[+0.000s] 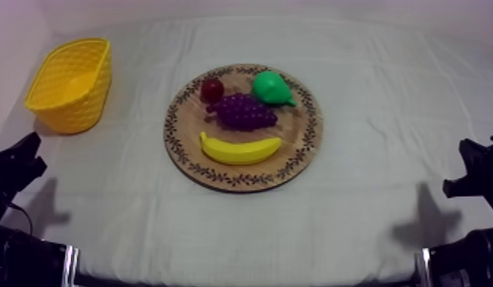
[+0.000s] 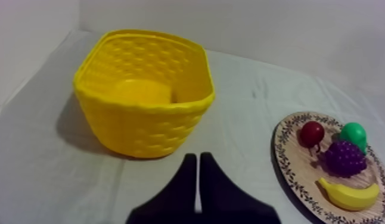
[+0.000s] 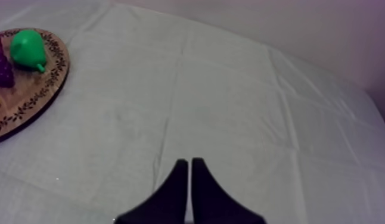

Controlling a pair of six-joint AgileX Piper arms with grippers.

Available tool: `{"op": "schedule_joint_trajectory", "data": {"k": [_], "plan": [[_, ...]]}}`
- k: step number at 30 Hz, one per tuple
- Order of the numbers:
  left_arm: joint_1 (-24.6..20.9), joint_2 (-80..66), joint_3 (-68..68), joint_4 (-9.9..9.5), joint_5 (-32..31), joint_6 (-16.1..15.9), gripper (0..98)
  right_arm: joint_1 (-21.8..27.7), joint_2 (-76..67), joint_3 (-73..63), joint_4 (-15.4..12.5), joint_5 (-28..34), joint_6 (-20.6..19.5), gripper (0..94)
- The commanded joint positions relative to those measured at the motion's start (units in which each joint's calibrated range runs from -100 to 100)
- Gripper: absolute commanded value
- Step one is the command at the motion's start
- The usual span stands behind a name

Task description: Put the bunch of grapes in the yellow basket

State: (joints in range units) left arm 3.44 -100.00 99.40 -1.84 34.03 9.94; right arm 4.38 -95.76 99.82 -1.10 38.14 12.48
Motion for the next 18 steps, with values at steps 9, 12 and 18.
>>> {"op": "schedule_joint_trajectory", "data": {"k": [9, 12, 18], "plan": [[0.0, 0.0, 0.04, 0.0, 0.0, 0.0, 0.0, -0.02, 0.0, -0.04, 0.0, 0.0, 0.0, 0.3], [0.0, 0.0, 0.04, 0.0, 0.0, 0.0, 0.0, -0.02, 0.0, -0.04, 0.0, 0.0, 0.0, 0.3], [0.18, 0.0, 0.04, 0.0, 0.0, -0.04, 0.0, -0.02, 0.0, -0.04, 0.0, 0.0, 0.0, 0.3]]}}
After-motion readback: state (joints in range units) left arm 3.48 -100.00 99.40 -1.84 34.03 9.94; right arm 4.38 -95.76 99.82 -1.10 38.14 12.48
